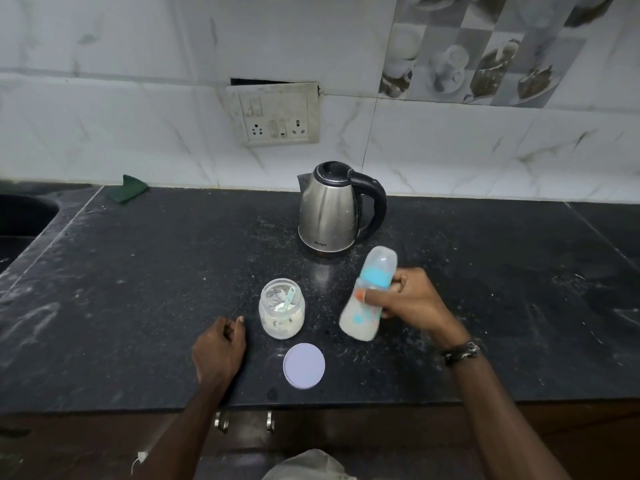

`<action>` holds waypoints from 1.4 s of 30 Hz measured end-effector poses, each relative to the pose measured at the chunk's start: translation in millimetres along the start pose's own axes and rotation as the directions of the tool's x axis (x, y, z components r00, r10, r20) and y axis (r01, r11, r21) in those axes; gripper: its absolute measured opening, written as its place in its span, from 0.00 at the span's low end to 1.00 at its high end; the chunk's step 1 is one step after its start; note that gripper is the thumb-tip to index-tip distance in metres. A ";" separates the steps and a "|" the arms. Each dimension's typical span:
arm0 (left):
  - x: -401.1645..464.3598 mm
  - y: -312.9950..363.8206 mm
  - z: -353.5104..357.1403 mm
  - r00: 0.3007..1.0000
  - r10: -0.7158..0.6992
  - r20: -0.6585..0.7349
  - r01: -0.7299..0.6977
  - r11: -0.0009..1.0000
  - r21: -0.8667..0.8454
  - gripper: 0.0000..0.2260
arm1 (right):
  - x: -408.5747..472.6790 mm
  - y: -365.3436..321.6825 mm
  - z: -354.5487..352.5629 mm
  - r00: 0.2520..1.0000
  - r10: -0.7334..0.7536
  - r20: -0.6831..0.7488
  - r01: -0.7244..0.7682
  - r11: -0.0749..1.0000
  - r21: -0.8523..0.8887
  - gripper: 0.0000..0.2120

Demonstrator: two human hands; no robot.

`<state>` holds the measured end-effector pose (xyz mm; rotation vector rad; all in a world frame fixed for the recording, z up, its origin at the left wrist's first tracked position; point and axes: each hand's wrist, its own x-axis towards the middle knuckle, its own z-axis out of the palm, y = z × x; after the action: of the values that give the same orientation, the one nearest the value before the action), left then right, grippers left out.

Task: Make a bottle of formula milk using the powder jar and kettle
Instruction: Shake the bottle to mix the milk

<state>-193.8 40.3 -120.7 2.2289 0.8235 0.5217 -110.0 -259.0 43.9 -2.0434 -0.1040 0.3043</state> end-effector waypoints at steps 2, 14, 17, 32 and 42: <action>0.6 -1.1 1.0 1.000 -0.001 0.011 0.001 1.000 0.009 0.15 | 0.4 -1.8 0.6 0.996 -0.040 -0.084 0.047 0.995 0.087 0.16; 1.2 -4.4 2.0 1.000 0.004 0.007 -0.004 1.000 0.019 0.16 | 5.8 11.7 12.0 0.999 0.009 0.044 -0.010 0.999 0.035 0.17; 1.6 -2.7 2.2 1.000 0.012 0.013 -0.012 1.000 0.021 0.16 | 4.6 12.4 13.3 0.997 0.021 -0.079 0.005 0.950 0.311 0.14; 2.4 -3.7 1.7 1.000 0.013 0.015 -0.013 0.999 0.035 0.16 | -2.7 13.6 9.2 0.989 0.055 -0.137 0.022 0.865 0.502 0.21; 2.0 -4.3 3.2 1.000 0.011 0.013 -0.011 0.999 0.044 0.16 | -1.0 13.0 -4.8 0.967 0.122 -0.225 0.074 0.708 0.702 0.14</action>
<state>-192.3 42.6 -125.7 2.2756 0.8237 0.4986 -110.4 -269.5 34.8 -1.2865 0.1839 0.0645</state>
